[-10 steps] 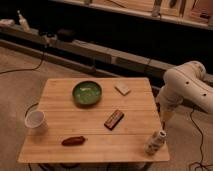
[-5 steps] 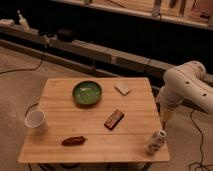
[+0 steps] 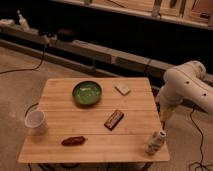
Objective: Push the ceramic bowl across the table
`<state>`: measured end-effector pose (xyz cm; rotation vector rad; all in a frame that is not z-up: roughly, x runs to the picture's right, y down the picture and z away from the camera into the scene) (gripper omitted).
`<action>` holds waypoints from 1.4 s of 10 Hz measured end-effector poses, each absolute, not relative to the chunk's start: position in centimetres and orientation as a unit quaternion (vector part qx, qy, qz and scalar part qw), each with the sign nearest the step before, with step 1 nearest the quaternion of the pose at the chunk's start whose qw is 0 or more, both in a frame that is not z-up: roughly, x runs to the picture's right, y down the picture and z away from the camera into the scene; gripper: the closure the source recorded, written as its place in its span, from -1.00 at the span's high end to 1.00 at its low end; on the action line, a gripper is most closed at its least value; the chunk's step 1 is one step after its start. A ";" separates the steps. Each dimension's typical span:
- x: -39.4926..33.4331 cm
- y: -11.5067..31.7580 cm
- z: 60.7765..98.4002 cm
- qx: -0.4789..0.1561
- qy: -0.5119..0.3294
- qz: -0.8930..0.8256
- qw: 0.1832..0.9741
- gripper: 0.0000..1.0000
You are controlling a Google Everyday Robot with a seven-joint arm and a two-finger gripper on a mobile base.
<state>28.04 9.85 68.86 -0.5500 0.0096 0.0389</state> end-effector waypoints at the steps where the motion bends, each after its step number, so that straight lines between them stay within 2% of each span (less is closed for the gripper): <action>1: 27.3 8.8 69.7 -0.262 -0.012 0.012 0.965 0.30; 7: 20.9 5.6 76.5 -0.247 -0.042 -0.069 0.966 0.30; 8: 20.0 5.2 77.4 -0.240 -0.047 -0.077 0.967 0.25; 11: 16.4 3.0 81.0 -0.196 -0.076 -0.086 0.974 -0.38; 14: 15.2 2.3 82.8 -0.178 -0.101 -0.048 0.978 -0.94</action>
